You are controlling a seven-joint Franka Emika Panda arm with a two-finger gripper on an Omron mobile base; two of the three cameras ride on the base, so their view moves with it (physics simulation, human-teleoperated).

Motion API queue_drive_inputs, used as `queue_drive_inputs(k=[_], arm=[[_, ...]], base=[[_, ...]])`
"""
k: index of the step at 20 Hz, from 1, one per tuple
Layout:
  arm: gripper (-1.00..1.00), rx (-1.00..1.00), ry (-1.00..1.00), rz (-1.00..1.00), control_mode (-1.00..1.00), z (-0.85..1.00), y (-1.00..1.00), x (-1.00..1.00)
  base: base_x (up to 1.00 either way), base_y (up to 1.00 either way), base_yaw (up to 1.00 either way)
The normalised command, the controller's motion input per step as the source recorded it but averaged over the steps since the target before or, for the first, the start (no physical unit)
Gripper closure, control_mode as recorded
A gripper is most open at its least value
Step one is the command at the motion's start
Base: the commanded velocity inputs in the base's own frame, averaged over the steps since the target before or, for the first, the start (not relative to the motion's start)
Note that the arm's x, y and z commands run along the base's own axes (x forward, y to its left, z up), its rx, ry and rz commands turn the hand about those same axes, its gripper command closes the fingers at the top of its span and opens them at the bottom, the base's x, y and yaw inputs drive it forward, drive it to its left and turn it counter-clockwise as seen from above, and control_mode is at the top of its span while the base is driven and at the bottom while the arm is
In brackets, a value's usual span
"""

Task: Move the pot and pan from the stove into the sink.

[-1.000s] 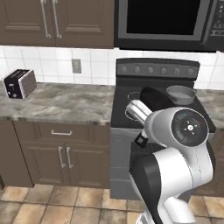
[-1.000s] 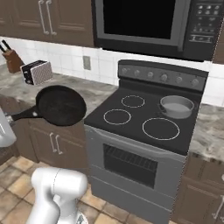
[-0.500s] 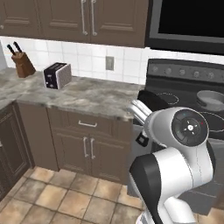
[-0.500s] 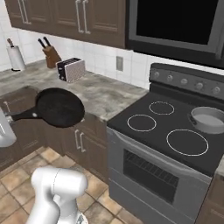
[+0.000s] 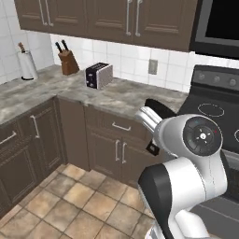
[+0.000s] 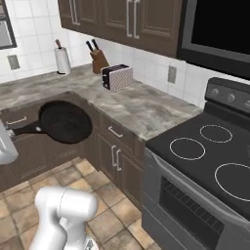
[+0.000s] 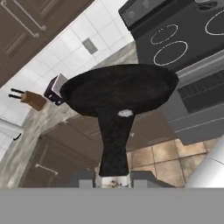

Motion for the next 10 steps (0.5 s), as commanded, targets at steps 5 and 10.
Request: queue_drive_inputs(k=[5, 10], arm=[[1.0, 0.0, 0.0, 0.0, 1.0, 0.0, 0.0, 0.0], [1.0, 0.0, 0.0, 0.0, 1.0, 0.0, 0.0, 0.0]], base=[[-0.15, -0.14, 0.42], [-0.17, -0.13, 0.43]])
